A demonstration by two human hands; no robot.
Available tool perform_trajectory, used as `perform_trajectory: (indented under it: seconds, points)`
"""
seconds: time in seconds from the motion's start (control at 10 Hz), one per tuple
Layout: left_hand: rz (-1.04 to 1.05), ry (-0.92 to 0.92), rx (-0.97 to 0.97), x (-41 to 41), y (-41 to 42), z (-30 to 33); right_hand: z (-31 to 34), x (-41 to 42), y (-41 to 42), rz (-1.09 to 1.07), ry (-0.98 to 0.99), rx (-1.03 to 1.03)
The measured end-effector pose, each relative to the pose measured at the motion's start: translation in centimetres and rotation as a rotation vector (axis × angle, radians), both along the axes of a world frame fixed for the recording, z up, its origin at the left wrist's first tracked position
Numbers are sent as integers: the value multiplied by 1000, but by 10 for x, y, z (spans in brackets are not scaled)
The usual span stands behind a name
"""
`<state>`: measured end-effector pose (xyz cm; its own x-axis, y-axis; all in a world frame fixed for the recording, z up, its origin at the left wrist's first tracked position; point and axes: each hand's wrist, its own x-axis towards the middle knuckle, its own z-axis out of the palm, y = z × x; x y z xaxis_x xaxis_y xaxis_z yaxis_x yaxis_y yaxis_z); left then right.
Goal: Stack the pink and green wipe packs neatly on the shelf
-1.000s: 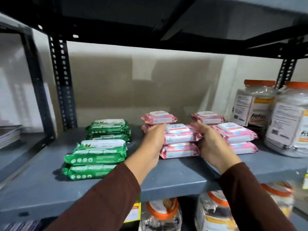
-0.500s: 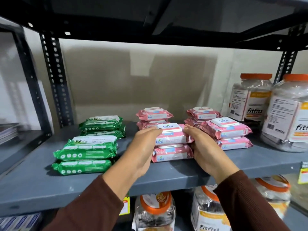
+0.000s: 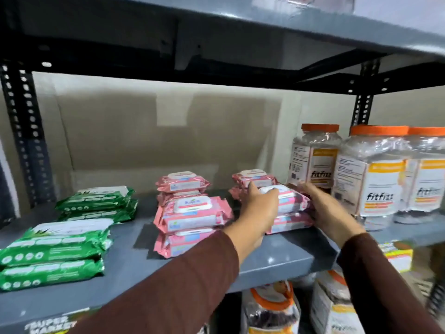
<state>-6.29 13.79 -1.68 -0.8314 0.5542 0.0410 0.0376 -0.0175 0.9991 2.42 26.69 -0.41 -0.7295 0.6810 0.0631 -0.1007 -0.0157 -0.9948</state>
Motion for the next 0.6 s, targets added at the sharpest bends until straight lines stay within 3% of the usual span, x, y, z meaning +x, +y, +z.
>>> perform_trajectory:
  seconds: [0.2,0.3,0.4,0.5,0.6]
  points:
    - [-68,-83,37,13,14,5,-16,4,18,3,-107,121]
    - [-85,-57,-4,29,17,15,-18,7,33,-45,-143,117]
    - [16,20,-115,36,7,-2,-11,28,-6,-96,-211,274]
    - [32,146,-159,72,-27,30,10,45,-29,-324,-197,697]
    - [134,313,-130,89,-79,54,38,59,-79,-492,19,1049]
